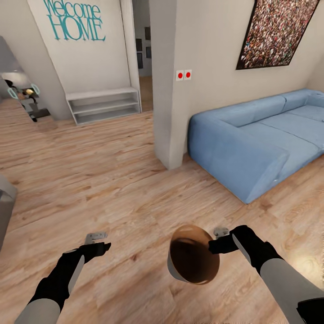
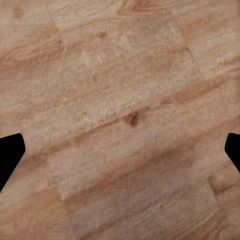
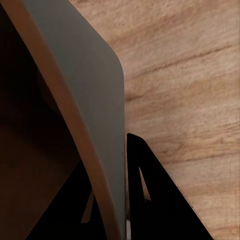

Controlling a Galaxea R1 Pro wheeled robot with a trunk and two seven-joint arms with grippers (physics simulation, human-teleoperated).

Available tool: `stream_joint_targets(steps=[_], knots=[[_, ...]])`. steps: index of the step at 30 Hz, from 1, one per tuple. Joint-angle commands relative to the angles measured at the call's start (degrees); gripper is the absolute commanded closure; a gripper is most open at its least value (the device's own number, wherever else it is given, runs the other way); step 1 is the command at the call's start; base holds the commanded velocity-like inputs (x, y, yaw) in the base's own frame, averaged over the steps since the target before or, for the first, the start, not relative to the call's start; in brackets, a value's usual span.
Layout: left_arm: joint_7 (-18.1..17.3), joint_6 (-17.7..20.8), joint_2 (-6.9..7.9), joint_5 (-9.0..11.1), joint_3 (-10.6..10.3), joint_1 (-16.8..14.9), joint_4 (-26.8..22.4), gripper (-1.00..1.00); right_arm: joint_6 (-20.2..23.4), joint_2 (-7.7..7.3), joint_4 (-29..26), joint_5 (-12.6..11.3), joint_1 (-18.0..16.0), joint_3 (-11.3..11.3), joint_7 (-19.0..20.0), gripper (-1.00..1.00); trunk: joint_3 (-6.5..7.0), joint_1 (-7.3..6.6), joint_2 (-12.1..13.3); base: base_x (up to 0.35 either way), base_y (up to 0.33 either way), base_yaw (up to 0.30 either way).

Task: Put the three can of soda from the living room inside the tash can in the kitchen.

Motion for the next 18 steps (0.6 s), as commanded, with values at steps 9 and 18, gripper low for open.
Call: stream_joint_targets(steps=[9, 18], knots=[[0.00, 0.00, 0.00, -0.01, -0.16, 0.00, 0.03, -1.00, 0.39, 0.01, -0.02, -1.37, -0.02, -0.09, 0.28, 1.00, 0.00, 0.00, 0.00, -0.037, 0.303, -0.248], [0.00, -0.58, 0.08, 0.10, -0.29, 0.00, 0.02, -1.00, 0.39, 0.05, 0.05, -1.42, -0.02, 0.03, 0.28, 1.00, 0.00, 0.00, 0.00, -0.011, 0.047, -0.047]])
